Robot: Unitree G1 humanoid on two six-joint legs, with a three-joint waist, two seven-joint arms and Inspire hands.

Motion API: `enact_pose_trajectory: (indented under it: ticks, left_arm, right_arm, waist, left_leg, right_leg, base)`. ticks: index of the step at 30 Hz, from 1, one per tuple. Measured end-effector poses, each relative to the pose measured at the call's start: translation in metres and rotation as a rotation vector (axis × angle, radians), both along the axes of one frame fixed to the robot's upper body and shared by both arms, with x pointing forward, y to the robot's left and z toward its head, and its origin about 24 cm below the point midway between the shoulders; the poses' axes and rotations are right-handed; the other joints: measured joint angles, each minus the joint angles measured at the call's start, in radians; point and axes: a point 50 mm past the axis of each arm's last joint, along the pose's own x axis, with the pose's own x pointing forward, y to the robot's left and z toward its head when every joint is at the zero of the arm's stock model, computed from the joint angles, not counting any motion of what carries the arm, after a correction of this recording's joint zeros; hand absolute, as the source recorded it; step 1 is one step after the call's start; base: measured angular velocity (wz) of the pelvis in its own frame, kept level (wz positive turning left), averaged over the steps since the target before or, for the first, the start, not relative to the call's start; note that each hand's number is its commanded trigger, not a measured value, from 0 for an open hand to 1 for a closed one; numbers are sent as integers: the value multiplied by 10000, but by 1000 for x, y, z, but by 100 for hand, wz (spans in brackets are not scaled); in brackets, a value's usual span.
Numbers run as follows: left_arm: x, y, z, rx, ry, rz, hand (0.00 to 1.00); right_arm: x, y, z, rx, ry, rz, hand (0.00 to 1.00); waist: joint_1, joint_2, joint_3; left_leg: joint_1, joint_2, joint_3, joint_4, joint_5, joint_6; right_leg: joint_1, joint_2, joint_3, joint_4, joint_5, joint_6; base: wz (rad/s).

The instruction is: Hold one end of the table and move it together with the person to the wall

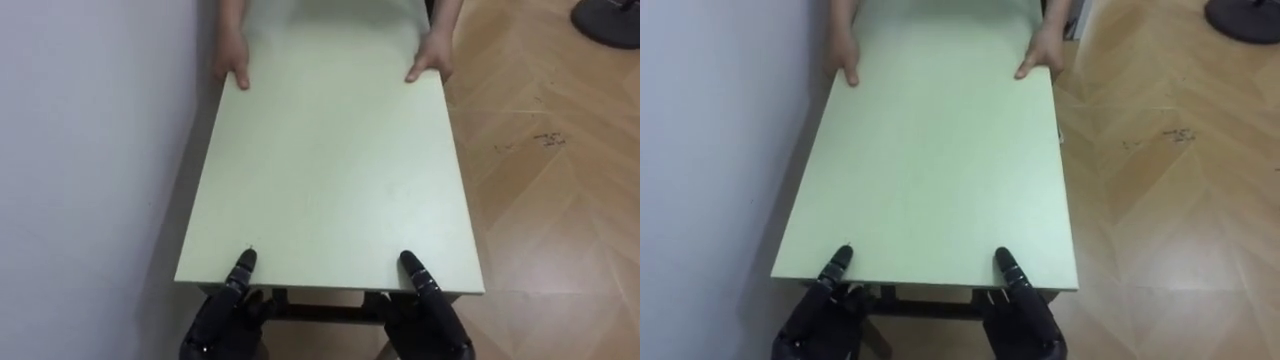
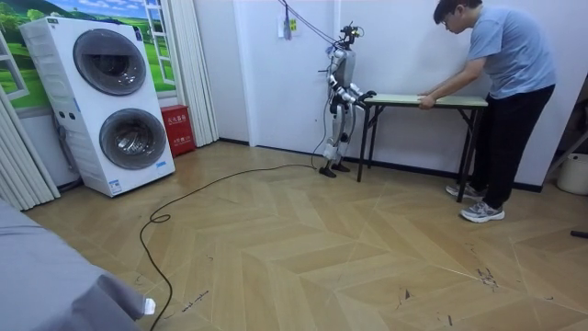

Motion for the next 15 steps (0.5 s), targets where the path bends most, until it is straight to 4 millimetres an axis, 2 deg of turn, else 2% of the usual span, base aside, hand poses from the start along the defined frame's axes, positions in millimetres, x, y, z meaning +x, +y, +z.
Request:
enact_pose_trajectory:
  ticks: [1,2,3,4,6,15]
  left_arm:
    - [0,0,-3,298,117,-281,0]
    - [0,1,-4,393,146,-348,0]
    - [-1,1,-5,448,188,-381,0]
    - [-1,1,-5,497,210,-427,0]
    - [-4,2,-7,810,254,-712,0]
    - [-17,-5,-15,811,722,-1188,0]
  right_arm:
    - [-1,-1,-1,-372,-47,321,42]
    - [-1,-1,-1,-539,-83,472,27]
    - [-2,-2,-2,-740,-90,653,5]
    - [-3,-2,-3,-809,-70,720,0]
    - [-6,-3,-6,-926,-60,899,0]
    - [-6,-6,-4,-826,-588,1162,0]
  waist:
    - [-13,-12,-76]
    - [-13,-16,-119]
    - [-7,-4,-205]
    - [-7,10,-237]
    - [-37,39,-269]
    - [-127,32,-233]
  left_leg:
    - [63,1,25,-33,0,0]
    - [93,2,48,-55,0,0]
    - [157,4,94,-108,1,-1]
    - [186,4,101,-119,1,-1]
    - [377,2,103,-154,1,-1]
    - [320,4,23,-128,-9,-27]
  right_leg:
    - [11,4,42,-19,1,0]
    - [22,5,75,-24,1,1]
    - [52,6,145,-30,1,2]
    - [80,5,153,-34,4,6]
    - [297,7,199,-111,12,19]
    - [316,28,107,-123,12,20]
  base:
    - [-10]
    - [-14]
    - [-11]
    - [-7]
    - [0]
    - [1]
